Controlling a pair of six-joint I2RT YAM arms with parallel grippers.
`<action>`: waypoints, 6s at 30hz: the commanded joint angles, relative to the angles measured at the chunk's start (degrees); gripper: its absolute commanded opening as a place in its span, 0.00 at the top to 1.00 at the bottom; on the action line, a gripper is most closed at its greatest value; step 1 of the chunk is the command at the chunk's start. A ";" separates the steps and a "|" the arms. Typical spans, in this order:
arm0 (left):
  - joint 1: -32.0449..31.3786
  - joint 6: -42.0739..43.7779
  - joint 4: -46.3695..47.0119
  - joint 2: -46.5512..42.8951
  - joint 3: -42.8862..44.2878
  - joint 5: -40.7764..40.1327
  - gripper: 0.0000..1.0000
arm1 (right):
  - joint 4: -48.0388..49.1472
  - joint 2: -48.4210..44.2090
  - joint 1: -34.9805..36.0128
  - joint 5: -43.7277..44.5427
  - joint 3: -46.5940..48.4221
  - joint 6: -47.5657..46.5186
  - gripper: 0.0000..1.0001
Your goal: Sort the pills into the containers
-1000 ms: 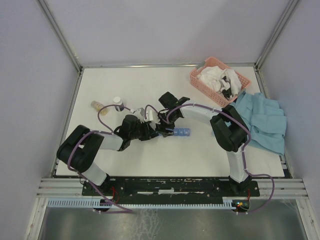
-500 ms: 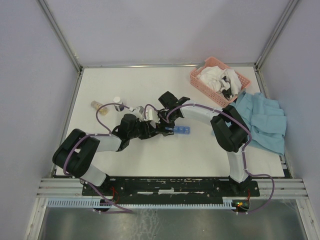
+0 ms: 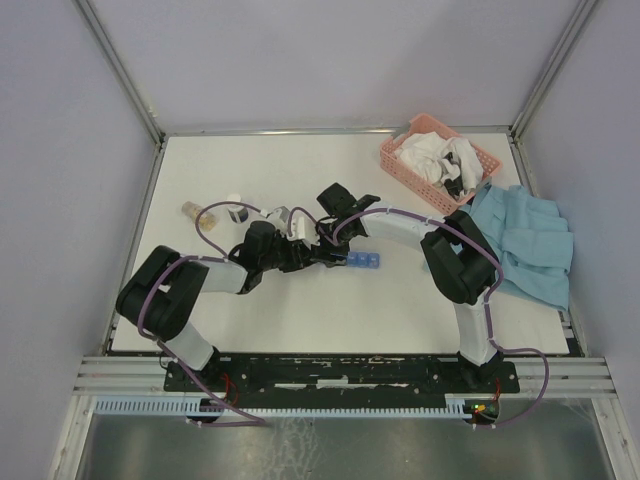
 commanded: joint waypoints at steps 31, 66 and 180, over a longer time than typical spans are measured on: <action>0.82 1.73 0.32 -1.14 -0.10 3.27 0.75 | -11.75 2.91 -2.16 -10.97 9.34 1.73 0.67; 0.84 3.11 3.57 -4.46 -0.95 4.09 0.70 | -9.04 -4.22 -5.70 -4.35 7.28 8.18 0.27; -5.69 -4.30 4.29 -2.71 -8.55 1.90 0.60 | -12.20 -4.11 2.74 -6.09 0.23 -14.14 0.29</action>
